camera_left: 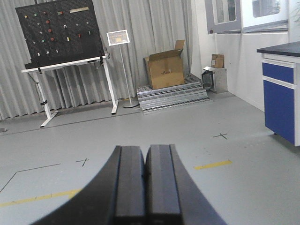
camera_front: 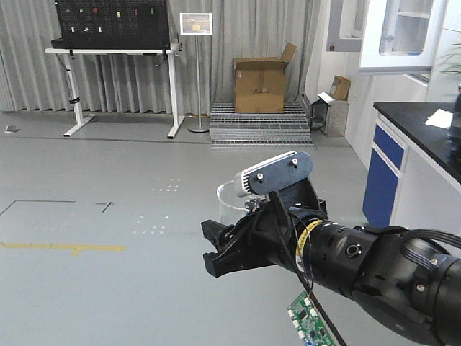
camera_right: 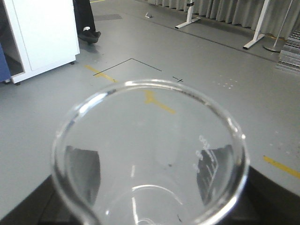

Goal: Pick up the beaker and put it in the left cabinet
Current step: 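Hold the beaker in the right gripper while the base turns away, then hold the beaker while the base drives to the open white cabinet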

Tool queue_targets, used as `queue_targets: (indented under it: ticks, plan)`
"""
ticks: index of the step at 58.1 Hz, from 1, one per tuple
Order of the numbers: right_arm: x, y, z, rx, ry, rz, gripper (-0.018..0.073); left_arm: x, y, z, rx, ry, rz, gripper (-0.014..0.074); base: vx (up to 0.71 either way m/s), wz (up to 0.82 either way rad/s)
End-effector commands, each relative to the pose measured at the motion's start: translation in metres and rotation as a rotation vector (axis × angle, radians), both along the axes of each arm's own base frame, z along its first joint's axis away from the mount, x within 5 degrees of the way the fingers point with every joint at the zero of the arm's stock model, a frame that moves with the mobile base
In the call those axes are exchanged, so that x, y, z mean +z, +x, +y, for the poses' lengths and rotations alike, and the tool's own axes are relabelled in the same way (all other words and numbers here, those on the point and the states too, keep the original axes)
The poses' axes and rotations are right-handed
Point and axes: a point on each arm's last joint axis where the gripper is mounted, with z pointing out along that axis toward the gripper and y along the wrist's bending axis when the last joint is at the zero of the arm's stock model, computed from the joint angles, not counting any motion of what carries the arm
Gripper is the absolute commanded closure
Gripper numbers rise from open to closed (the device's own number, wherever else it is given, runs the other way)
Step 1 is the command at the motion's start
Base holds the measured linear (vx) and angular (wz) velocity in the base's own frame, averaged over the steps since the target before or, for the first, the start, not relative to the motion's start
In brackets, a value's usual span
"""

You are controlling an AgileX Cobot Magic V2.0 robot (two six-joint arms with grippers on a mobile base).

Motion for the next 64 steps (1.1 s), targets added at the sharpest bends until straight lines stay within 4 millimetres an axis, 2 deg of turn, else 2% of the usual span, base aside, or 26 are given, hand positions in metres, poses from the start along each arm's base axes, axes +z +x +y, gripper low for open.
queue_targets:
  ticks: [1, 64]
  plan:
    - [0.0315, -0.0066, -0.0016, 0.032, 0.087, -0.105, 0.0561, 0.0025, -0.0015, -0.0001, -0.004, -0.015, -0.076, 0.0595, 0.76, -0.01]
    - [0.0308, -0.0063, -0.0021, 0.028, 0.082, -0.100, 0.0561, 0.0025, -0.0015, -0.0001, -0.004, -0.015, -0.076, 0.0595, 0.77, -0.01]
